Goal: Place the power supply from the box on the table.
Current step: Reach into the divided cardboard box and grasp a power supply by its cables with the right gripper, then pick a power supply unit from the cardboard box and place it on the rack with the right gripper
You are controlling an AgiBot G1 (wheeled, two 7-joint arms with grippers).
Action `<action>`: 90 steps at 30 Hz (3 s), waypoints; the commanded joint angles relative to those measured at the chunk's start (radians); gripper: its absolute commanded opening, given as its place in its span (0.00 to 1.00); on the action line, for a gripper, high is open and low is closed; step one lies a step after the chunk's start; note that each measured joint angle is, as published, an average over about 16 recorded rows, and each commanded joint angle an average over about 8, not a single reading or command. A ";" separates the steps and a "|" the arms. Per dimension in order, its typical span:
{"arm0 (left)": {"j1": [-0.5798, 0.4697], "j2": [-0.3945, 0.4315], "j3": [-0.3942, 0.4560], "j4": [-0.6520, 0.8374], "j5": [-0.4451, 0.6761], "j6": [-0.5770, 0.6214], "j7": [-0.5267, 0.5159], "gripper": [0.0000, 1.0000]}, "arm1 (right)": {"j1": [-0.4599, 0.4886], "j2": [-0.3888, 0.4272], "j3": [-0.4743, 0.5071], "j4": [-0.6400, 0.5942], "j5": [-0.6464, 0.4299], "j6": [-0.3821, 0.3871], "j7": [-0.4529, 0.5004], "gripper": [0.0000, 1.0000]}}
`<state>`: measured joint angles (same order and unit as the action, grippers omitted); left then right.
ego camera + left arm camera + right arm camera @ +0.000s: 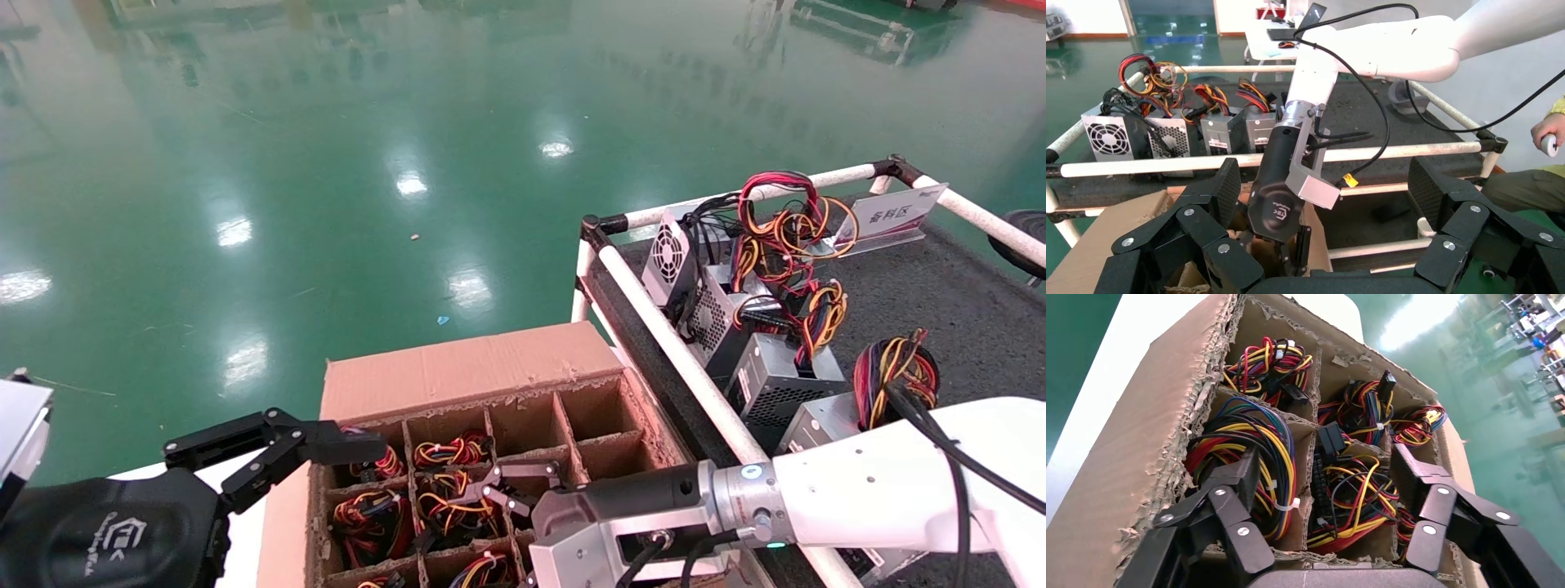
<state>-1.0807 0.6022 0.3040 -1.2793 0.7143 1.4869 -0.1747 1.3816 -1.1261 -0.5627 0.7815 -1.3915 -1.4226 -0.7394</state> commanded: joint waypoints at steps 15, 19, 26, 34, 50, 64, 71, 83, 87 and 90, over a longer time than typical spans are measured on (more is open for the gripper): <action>0.000 0.000 0.001 0.000 -0.001 0.000 0.000 1.00 | 0.015 -0.013 -0.022 -0.023 -0.028 -0.007 0.060 0.00; 0.000 0.000 0.001 0.000 -0.001 0.000 0.000 1.00 | 0.017 -0.008 -0.023 -0.022 -0.026 -0.012 0.086 0.00; 0.000 -0.001 0.001 0.000 -0.001 -0.001 0.001 1.00 | 0.024 0.007 -0.014 -0.012 -0.009 -0.026 0.132 0.00; 0.000 -0.001 0.002 0.000 -0.001 -0.001 0.001 1.00 | 0.063 0.068 0.027 0.027 0.084 -0.103 0.287 0.00; -0.001 -0.001 0.002 0.000 -0.002 -0.001 0.001 1.00 | 0.271 0.179 0.165 0.087 0.263 -0.071 0.508 0.00; -0.001 -0.001 0.003 0.000 -0.002 -0.001 0.001 1.00 | 0.540 0.238 0.266 -0.234 0.231 0.189 0.434 0.00; -0.001 -0.001 0.003 0.000 -0.002 -0.001 0.002 1.00 | 0.640 0.273 0.268 -0.451 0.181 0.282 0.319 0.00; -0.001 -0.002 0.004 0.000 -0.003 -0.002 0.002 1.00 | 0.699 0.370 0.277 -0.692 0.156 0.452 0.189 0.00; -0.001 -0.002 0.004 0.000 -0.003 -0.002 0.002 1.00 | 0.686 0.395 0.272 -0.736 0.145 0.491 0.174 0.00; -0.001 -0.002 0.004 0.000 -0.003 -0.002 0.002 1.00 | 0.668 0.412 0.268 -0.760 0.139 0.496 0.166 0.00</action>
<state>-1.0816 0.6005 0.3081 -1.2793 0.7116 1.4852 -0.1727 2.0474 -0.7155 -0.2937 0.0270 -1.2505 -0.9409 -0.5710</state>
